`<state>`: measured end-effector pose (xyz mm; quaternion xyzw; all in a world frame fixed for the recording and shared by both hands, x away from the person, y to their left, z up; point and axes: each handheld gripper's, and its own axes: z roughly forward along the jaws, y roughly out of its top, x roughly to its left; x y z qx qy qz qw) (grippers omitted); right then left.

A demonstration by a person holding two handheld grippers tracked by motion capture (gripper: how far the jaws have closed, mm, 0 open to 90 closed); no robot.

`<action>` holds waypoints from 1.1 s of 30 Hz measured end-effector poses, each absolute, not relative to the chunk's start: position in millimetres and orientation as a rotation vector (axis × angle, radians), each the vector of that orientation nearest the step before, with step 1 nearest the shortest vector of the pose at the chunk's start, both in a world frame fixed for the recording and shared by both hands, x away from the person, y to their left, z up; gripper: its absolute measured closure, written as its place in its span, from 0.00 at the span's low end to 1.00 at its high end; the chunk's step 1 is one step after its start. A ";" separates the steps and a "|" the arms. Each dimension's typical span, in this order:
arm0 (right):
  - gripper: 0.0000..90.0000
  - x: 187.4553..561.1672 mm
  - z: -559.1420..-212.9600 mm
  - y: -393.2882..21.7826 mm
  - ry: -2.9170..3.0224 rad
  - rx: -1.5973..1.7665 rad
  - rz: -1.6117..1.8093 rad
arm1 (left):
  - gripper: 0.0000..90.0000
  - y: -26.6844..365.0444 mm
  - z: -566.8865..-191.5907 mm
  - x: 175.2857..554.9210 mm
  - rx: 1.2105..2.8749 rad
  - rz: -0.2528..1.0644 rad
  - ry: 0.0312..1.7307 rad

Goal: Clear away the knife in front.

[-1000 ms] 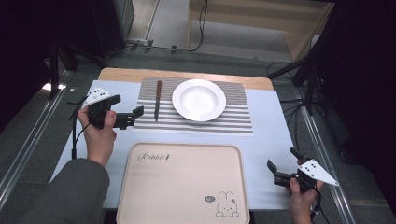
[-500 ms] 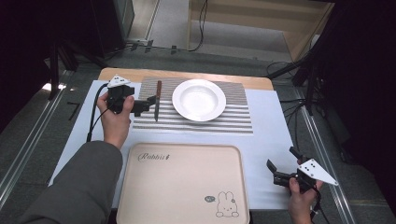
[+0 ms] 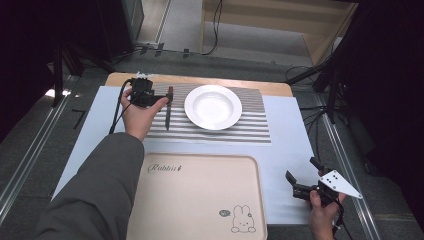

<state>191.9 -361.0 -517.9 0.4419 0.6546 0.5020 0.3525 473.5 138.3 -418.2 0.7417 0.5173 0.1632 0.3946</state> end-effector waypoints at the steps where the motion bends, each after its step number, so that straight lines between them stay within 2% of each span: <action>1: 0.00 191.9 -517.9 -360.9 1.695 1.145 1.300 | 0.29 136.2 -420.5 477.3 1.893 0.413 1.326; 6: 0.00 192.0 -517.9 -360.9 1.695 1.143 1.300 | 0.41 130.5 -429.6 492.1 1.923 0.403 1.392; 15: 0.00 192.2 -517.9 -360.5 1.693 1.140 1.300 | 0.55 125.3 -446.9 520.8 1.947 0.339 1.505; 21: 0.00 192.2 -518.0 -361.1 1.693 1.137 1.304 | 0.58 121.0 -460.1 529.3 1.979 0.329 1.548; 26: 0.00 192.1 -518.0 -361.1 1.690 1.142 1.303 | 0.67 112.1 -471.1 537.7 2.018 0.378 1.572; 33: 0.00 192.1 -518.0 -361.3 1.687 1.143 1.306 | 0.72 106.4 -481.6 541.1 2.036 0.384 1.598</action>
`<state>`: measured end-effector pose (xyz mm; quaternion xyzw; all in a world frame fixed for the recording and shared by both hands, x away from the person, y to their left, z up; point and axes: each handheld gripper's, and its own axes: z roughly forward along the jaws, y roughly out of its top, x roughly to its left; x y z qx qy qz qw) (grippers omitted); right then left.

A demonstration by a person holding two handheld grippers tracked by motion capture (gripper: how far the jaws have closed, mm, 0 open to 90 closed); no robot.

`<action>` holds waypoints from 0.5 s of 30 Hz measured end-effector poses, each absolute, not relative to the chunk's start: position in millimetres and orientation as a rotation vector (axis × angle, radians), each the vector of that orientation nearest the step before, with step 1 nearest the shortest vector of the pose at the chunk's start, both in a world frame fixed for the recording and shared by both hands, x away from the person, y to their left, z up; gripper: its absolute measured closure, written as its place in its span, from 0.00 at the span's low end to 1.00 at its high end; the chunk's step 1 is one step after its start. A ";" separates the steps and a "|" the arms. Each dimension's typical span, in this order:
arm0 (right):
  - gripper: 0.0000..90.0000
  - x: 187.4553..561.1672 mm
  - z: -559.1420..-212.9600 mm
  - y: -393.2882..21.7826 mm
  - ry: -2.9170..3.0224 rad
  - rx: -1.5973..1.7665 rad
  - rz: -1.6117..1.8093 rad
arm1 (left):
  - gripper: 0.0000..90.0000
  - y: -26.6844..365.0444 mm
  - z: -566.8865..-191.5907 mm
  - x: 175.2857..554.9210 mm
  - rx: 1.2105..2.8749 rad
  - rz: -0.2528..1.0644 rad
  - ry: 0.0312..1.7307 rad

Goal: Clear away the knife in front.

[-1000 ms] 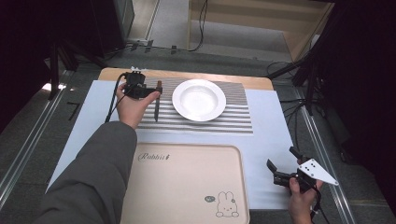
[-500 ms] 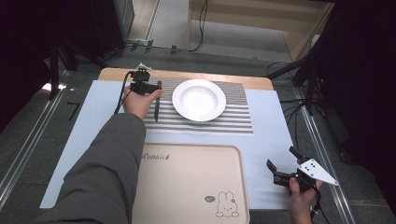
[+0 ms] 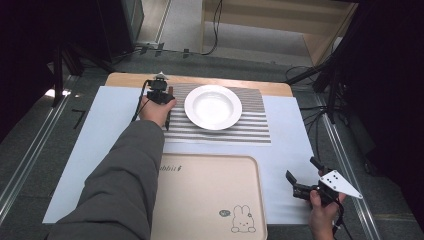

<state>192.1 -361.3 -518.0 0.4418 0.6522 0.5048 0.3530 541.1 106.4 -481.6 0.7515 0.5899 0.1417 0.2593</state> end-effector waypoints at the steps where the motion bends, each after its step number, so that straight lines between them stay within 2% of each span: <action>1: 0.00 192.1 -518.0 -361.4 1.686 1.142 1.306 | 0.73 105.3 -484.3 541.1 2.039 0.389 1.606; 7: 0.00 192.1 -518.0 -361.3 1.685 1.143 1.303 | 0.84 102.6 -485.0 539.5 2.083 0.447 1.597; 15: 0.00 192.2 -518.1 -361.2 1.687 1.144 1.300 | 0.86 104.9 -484.6 539.1 2.093 0.434 1.578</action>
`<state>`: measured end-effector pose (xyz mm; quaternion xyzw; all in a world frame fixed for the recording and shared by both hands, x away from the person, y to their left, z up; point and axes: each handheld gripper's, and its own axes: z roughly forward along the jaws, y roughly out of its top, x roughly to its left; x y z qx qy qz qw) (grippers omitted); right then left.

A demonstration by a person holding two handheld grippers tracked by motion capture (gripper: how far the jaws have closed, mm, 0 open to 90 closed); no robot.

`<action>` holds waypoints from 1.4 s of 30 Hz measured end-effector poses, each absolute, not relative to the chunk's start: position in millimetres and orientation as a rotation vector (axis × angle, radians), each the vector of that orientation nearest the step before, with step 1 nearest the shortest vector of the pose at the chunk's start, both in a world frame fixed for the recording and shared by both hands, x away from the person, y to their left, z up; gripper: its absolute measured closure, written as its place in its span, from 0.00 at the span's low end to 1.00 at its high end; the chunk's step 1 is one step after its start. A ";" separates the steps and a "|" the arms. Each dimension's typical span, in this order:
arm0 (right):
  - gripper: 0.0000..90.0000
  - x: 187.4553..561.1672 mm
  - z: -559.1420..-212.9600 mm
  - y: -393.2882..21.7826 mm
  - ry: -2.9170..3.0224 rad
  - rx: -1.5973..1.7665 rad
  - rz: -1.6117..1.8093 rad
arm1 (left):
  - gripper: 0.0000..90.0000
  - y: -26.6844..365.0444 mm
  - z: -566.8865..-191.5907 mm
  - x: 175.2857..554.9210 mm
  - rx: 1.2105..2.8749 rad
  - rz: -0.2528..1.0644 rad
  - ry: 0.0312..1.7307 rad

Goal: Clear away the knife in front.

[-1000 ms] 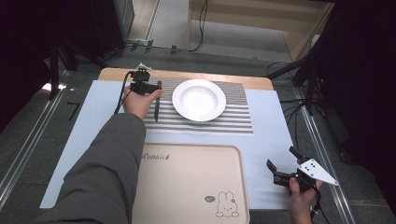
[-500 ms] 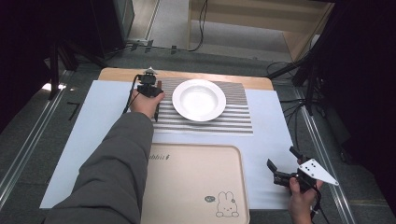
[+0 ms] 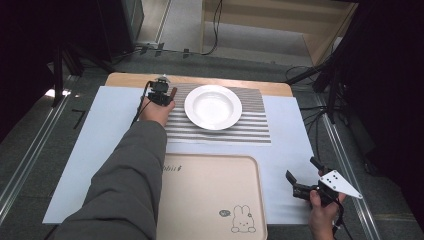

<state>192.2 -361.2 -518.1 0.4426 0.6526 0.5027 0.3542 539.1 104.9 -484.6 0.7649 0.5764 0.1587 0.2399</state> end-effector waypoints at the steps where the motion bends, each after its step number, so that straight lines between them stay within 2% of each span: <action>1: 0.00 192.2 -518.1 -361.2 1.687 1.144 1.300 | 0.86 105.2 -484.6 539.0 2.098 0.435 1.572; 21: 0.00 192.6 -518.0 -360.7 1.689 1.150 1.299 | 0.86 111.5 -470.0 527.5 2.117 0.354 1.533; 42: 0.00 192.9 -518.0 -359.6 1.697 1.143 1.287 | 0.86 127.9 -452.0 505.4 2.080 0.339 1.493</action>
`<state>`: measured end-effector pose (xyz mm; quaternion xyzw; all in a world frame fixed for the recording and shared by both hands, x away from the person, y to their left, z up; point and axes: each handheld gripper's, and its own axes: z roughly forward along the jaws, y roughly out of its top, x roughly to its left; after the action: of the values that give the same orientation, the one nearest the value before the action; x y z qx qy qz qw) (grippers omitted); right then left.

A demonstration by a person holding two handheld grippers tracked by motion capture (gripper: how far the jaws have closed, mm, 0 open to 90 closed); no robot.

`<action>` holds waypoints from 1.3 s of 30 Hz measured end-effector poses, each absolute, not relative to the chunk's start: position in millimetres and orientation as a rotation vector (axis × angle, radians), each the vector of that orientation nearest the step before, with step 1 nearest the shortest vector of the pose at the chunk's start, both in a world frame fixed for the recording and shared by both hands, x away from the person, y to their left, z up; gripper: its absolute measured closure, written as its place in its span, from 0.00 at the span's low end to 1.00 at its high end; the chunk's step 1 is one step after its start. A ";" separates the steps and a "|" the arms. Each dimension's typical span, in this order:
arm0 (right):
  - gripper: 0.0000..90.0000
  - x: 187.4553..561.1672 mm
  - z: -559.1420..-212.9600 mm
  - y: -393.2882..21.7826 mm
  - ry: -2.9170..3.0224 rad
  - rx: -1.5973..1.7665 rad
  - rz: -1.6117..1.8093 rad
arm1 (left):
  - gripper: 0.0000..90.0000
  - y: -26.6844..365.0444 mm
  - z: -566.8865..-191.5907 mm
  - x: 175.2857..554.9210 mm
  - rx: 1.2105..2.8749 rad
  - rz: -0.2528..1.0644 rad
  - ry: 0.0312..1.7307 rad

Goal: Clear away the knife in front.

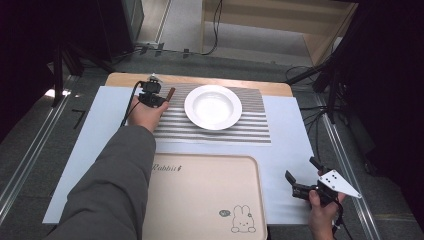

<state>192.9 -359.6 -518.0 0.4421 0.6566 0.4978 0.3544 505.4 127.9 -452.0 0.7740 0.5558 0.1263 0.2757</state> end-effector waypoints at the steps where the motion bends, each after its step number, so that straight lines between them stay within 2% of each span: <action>1: 0.00 192.9 -518.0 -359.6 1.698 1.143 1.288 | 0.86 128.1 -450.9 504.0 2.077 0.340 1.493; 39: 0.00 193.1 -517.9 -358.0 1.705 1.137 1.271 | 0.86 143.9 -424.6 453.9 2.077 0.303 1.367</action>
<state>193.1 -358.0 -517.9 0.4405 0.6605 0.4923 0.3568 453.9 143.9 -424.6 0.7875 0.5184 0.1148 0.3130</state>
